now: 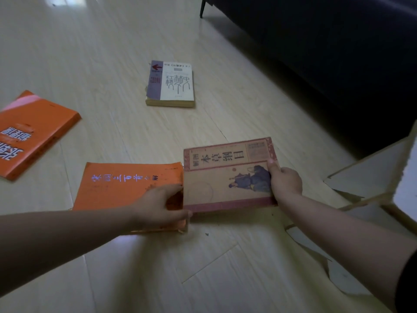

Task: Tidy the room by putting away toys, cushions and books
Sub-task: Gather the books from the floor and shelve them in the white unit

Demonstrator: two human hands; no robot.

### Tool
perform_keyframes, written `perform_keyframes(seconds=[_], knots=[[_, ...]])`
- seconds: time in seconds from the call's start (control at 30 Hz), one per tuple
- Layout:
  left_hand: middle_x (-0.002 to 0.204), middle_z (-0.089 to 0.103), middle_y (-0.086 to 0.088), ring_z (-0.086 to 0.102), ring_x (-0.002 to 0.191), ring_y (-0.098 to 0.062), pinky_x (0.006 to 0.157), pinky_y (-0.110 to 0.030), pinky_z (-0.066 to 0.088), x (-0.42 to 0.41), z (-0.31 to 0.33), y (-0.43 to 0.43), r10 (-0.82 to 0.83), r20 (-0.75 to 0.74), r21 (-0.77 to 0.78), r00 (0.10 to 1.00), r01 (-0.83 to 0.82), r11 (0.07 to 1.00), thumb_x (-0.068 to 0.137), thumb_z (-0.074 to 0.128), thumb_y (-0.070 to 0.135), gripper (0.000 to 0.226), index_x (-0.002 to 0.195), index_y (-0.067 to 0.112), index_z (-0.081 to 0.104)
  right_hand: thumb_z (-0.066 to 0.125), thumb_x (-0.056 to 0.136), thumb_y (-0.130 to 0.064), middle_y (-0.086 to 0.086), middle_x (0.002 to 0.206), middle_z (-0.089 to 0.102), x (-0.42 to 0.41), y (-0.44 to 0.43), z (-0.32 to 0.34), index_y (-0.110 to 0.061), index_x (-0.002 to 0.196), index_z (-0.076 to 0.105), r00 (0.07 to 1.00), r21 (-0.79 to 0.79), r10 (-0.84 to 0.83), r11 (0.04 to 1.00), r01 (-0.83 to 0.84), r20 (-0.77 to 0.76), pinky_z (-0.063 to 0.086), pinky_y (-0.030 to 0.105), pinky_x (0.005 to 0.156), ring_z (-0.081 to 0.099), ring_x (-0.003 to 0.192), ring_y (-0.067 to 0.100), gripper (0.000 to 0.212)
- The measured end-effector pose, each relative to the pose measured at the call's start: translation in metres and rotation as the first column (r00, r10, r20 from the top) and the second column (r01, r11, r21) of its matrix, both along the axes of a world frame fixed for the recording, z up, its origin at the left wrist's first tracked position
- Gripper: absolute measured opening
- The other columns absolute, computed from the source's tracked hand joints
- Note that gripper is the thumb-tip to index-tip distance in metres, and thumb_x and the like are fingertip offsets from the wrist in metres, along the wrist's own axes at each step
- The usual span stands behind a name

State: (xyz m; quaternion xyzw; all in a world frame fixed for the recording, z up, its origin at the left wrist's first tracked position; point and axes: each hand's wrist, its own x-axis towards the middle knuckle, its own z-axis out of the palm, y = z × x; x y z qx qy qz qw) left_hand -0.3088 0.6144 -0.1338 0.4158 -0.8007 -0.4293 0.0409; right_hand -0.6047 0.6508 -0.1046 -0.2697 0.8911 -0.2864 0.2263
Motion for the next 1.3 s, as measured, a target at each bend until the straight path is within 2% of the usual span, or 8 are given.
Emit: perform_keyframes(seconds=[0.17,0.3,0.4,0.7,0.87,0.97,1.17,1.3], knots=[[0.112,0.068,0.012,0.062,0.106,-0.009,0.099,-0.032,0.045,-0.012,0.016,0.001,0.429,-0.164,0.416,0.888,-0.333,0.846,0.061,0.058,0.079,0.074,0.114,0.028,0.067,0.043,0.096,-0.054,0.010,0.086,0.069,0.013,-0.008,0.027,-0.007,0.089,0.069,0.985,-0.179,-0.108,0.975,0.132,0.136,0.049,0.034,0.069,0.064,0.078,0.028,0.054],[0.101,0.073,-0.006,0.070,0.088,-0.021,0.074,-0.032,0.059,-0.012,0.037,-0.009,0.710,-0.220,0.677,0.669,-0.419,0.605,0.081,0.066,0.045,0.043,0.108,0.011,0.066,0.045,0.096,-0.052,0.008,0.084,0.069,0.041,-0.006,0.035,-0.008,0.088,0.068,0.976,-0.198,-0.049,0.976,0.092,0.213,0.050,0.033,0.066,0.065,0.077,0.026,0.051],[0.092,0.072,-0.010,0.070,0.074,-0.019,0.061,-0.025,0.056,0.007,0.041,-0.015,0.773,-0.235,0.598,0.590,-0.539,0.593,0.087,0.066,0.029,0.019,0.092,0.011,0.067,0.045,0.097,-0.049,0.010,0.087,0.068,0.068,0.000,0.025,-0.005,0.089,0.068,0.983,-0.175,0.035,0.985,-0.003,0.182,0.046,0.032,0.069,0.063,0.080,0.028,0.050],[0.100,0.069,-0.010,0.062,0.093,-0.030,0.091,-0.043,0.051,0.090,0.014,-0.003,0.847,-0.056,0.230,0.529,-0.819,0.526,0.074,0.066,0.049,0.027,0.083,0.024,0.066,0.046,0.100,-0.031,0.006,0.095,0.065,0.144,-0.001,-0.013,-0.008,0.096,0.064,0.907,-0.108,0.290,0.957,-0.270,0.306,0.039,0.027,0.064,0.059,0.088,0.024,0.030],[0.104,0.065,-0.010,0.057,0.089,-0.026,0.073,-0.036,0.046,0.110,0.000,-0.015,0.853,0.024,-0.058,0.522,-0.851,0.522,0.089,0.060,0.040,0.037,0.111,0.011,0.061,0.051,0.095,-0.021,0.009,0.111,0.069,0.168,-0.002,-0.029,-0.011,0.111,0.067,0.838,0.032,0.387,0.902,-0.431,0.384,0.053,0.037,0.087,0.064,0.100,0.026,0.025],[0.103,0.064,-0.012,0.057,0.083,-0.025,0.060,-0.031,0.042,0.117,-0.010,-0.019,0.854,0.093,-0.092,0.512,-0.850,0.519,0.088,0.061,0.039,0.039,0.109,0.006,0.061,0.054,0.093,-0.016,0.007,0.116,0.066,0.176,-0.003,-0.033,-0.011,0.117,0.063,0.820,0.055,0.463,0.860,-0.508,0.338,0.047,0.026,0.077,0.060,0.098,0.021,0.026],[0.115,0.052,-0.017,0.052,0.105,-0.037,0.088,-0.044,0.048,0.128,-0.017,-0.021,0.797,0.279,-0.209,0.535,-0.776,0.595,0.084,0.060,0.050,0.050,0.121,0.016,0.059,0.058,0.087,-0.021,0.009,0.119,0.047,0.180,-0.011,-0.037,-0.012,0.123,0.053,0.818,0.120,0.559,0.810,-0.574,0.136,0.048,0.032,0.090,0.056,0.105,0.027,0.037],[0.118,0.055,-0.012,0.058,0.095,-0.028,0.073,-0.036,0.050,0.121,-0.015,-0.019,0.763,0.242,-0.075,0.599,-0.773,0.631,0.085,0.064,0.044,0.051,0.124,0.013,0.053,0.059,0.087,-0.021,0.010,0.119,0.054,0.177,-0.012,-0.041,-0.014,0.121,0.054,0.817,0.106,0.545,0.816,-0.569,0.187,0.054,0.036,0.086,0.061,0.098,0.025,0.036]])
